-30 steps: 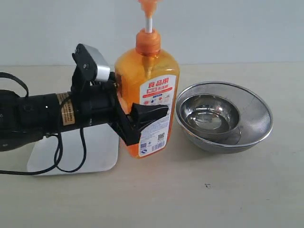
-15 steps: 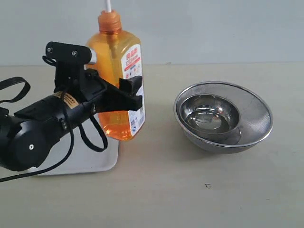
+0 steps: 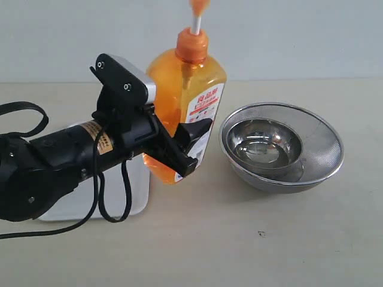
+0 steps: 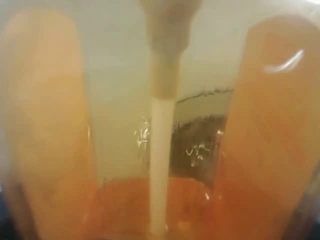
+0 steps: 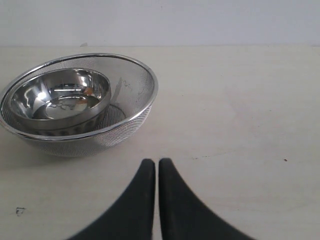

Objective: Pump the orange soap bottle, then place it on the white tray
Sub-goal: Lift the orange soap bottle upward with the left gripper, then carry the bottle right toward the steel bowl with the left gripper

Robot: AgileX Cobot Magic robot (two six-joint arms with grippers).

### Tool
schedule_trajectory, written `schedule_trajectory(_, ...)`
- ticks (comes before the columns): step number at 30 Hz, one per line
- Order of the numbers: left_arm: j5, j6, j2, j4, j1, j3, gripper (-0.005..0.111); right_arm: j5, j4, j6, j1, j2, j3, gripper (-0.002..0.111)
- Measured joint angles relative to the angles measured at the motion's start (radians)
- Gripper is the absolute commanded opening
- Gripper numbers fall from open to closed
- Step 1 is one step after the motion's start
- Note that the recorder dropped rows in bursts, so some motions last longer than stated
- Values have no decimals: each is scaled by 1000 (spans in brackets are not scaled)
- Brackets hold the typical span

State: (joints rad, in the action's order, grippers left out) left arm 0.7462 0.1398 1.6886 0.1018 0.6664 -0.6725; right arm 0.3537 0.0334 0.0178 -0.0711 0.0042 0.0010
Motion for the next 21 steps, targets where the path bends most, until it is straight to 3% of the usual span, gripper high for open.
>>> schedule_trajectory(14, 0, -8, 0, 32, 1, 0, 5, 0, 0, 0, 0, 0, 0, 0)
schedule_trajectory(21, -37, -33, 0, -139, 1, 0, 5, 0, 0, 0, 0, 0, 0, 0)
